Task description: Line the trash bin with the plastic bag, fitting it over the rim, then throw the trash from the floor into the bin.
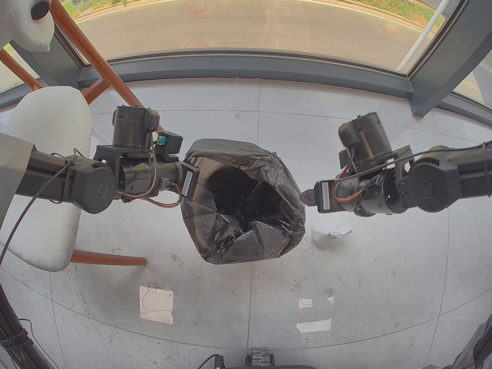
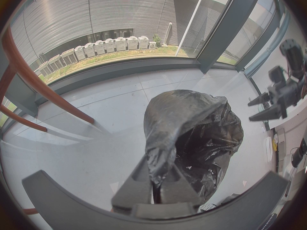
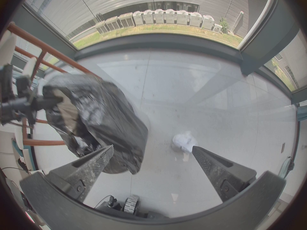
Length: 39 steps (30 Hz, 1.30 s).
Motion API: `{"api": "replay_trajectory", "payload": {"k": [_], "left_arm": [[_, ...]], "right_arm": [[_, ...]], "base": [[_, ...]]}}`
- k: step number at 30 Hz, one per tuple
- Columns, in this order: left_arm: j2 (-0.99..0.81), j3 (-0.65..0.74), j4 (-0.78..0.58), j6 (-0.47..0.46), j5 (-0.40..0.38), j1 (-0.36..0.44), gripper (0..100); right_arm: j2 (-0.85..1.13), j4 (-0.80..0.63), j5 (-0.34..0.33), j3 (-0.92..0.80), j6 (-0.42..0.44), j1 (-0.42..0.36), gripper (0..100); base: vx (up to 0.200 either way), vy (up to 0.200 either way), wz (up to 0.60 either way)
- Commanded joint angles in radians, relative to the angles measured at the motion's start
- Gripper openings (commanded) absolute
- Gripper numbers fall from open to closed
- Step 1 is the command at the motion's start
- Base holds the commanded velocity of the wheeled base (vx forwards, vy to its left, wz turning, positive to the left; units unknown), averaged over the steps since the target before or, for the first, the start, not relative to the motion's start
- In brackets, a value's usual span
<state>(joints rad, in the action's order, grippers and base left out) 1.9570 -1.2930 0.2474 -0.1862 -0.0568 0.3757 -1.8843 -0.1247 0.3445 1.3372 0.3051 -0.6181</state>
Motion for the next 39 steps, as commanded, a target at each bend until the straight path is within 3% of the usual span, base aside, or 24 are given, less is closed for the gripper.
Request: {"api": "replay_trajectory", "payload": {"k": [1, 6, 9, 12, 15, 17, 22, 24, 25, 28, 32, 39], "left_arm": [[0.042, -0.046, 0.007, 0.002, 0.008, 0.005, 100], [0.029, -0.035, 0.010, 0.014, 0.008, 0.002, 100], [0.022, -0.011, 0.010, 0.019, 0.000, 0.000, 100], [-0.018, 0.001, 0.049, 0.044, -0.012, -0.015, 100], [-0.089, 0.040, 0.116, 0.169, -0.064, -0.017, 100], [-0.167, 0.086, 0.158, 0.269, -0.098, -0.006, 100], [-0.445, 0.317, 0.242, 0.490, -0.156, 0.032, 100], [-0.445, 0.317, 0.242, 0.490, -0.156, 0.032, 100], [-0.547, 0.445, 0.335, 0.505, -0.172, 0.029, 100], [-0.592, 0.546, 0.478, 0.513, -0.166, 0.017, 100], [-0.587, 0.531, 0.687, 0.513, -0.149, 0.002, 100], [-0.587, 0.528, 0.733, 0.511, -0.118, -0.003, 100]], "right_arm": [[0.086, 0.000, -0.010, 0.017, -0.015, 0.012, 100], [0.096, -0.001, -0.073, -0.010, -0.055, 0.020, 100], [0.088, 0.000, -0.096, -0.026, -0.136, 0.018, 100], [0.060, 0.002, -0.156, -0.021, -0.285, 0.026, 100], [0.020, 0.019, -0.173, 0.005, -0.419, 0.038, 100], [-0.007, 0.057, -0.176, 0.016, -0.454, 0.038, 100], [-0.099, 0.217, -0.249, 0.039, -0.463, 0.032, 100], [-0.099, 0.217, -0.249, 0.039, -0.463, 0.032, 100], [-0.148, 0.264, -0.274, 0.063, -0.463, 0.023, 100], [-0.191, 0.266, -0.269, 0.085, -0.465, 0.009, 100], [-0.250, 0.267, -0.265, 0.145, -0.466, -0.002, 100], [-0.340, 0.269, -0.262, 0.226, -0.477, -0.008, 100]], "base": [[0.000, 0.000, 0.00], [0.000, 0.000, 0.00], [0.000, 0.000, 0.00], [0.000, 0.000, 0.00], [0.000, 0.000, 0.00], [0.000, 0.000, 0.00], [0.000, 0.000, 0.00], [0.000, 0.000, 0.00], [0.000, 0.000, 0.00], [0.000, 0.000, 0.00], [0.000, 0.000, 0.00], [0.000, 0.000, 0.00]]}}
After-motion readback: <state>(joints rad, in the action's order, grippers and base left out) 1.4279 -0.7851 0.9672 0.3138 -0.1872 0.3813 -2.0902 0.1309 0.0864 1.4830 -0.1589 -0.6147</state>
